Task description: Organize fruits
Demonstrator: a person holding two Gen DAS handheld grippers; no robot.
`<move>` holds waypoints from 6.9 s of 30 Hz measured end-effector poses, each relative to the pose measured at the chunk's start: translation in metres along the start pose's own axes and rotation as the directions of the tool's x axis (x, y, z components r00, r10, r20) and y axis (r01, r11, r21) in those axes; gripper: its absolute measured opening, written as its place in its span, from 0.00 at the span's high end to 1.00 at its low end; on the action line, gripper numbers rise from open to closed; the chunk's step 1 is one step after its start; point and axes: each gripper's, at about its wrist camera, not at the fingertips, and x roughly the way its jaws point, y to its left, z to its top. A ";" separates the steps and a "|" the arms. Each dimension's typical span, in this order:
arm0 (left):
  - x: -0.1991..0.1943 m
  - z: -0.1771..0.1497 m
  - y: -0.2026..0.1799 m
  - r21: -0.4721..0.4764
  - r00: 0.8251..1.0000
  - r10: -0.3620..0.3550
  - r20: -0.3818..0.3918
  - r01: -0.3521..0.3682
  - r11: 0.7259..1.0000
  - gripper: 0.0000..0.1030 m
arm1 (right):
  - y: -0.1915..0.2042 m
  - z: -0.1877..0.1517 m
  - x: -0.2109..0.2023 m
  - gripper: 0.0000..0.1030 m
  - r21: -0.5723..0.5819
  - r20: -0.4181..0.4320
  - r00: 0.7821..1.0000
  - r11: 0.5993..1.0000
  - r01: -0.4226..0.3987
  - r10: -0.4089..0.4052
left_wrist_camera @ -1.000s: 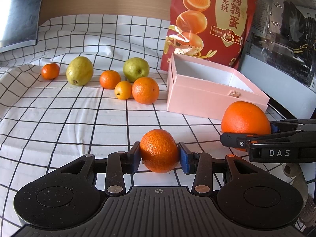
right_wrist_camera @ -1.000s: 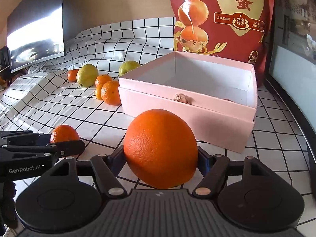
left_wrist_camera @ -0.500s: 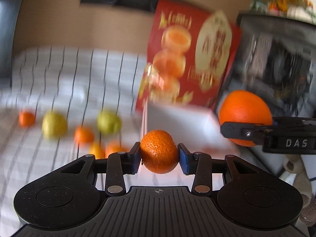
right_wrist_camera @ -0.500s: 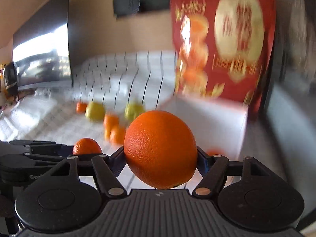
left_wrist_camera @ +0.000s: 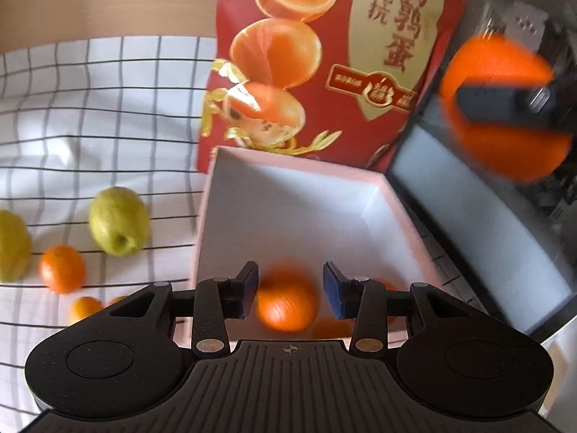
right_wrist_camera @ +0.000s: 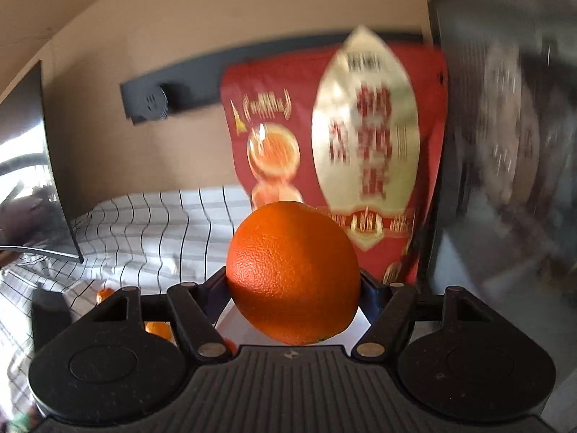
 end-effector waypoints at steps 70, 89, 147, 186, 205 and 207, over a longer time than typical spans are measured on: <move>-0.092 -0.085 0.171 -0.361 0.881 0.316 0.353 -0.183 0.914 0.57 | 0.188 -0.145 0.108 0.50 -0.528 -0.248 0.968 0.834 -0.158 0.026; -0.106 -0.076 0.169 -0.336 0.893 0.286 0.347 -0.166 0.927 0.58 | 0.083 -0.183 0.013 0.46 -0.319 -0.178 0.946 0.894 -0.316 0.271; -0.122 -0.087 0.216 -0.357 0.824 0.421 0.379 -0.290 0.888 0.57 | 0.209 -0.076 0.145 0.40 -0.148 -0.342 0.917 0.951 -0.270 0.207; -0.013 -0.081 0.088 0.154 0.948 0.306 0.091 -0.317 0.936 0.60 | 0.033 -0.184 0.028 0.32 -0.218 -0.218 0.976 0.973 -0.076 0.028; -0.099 -0.162 0.027 0.316 0.962 0.261 0.080 -0.273 0.908 0.60 | 0.028 -0.212 -0.021 0.20 -0.304 -0.091 0.996 0.952 -0.041 0.014; -0.097 -0.165 0.027 0.310 0.961 0.263 0.084 -0.276 0.910 0.60 | 0.025 -0.216 -0.018 0.19 -0.277 -0.121 0.992 0.959 -0.058 0.025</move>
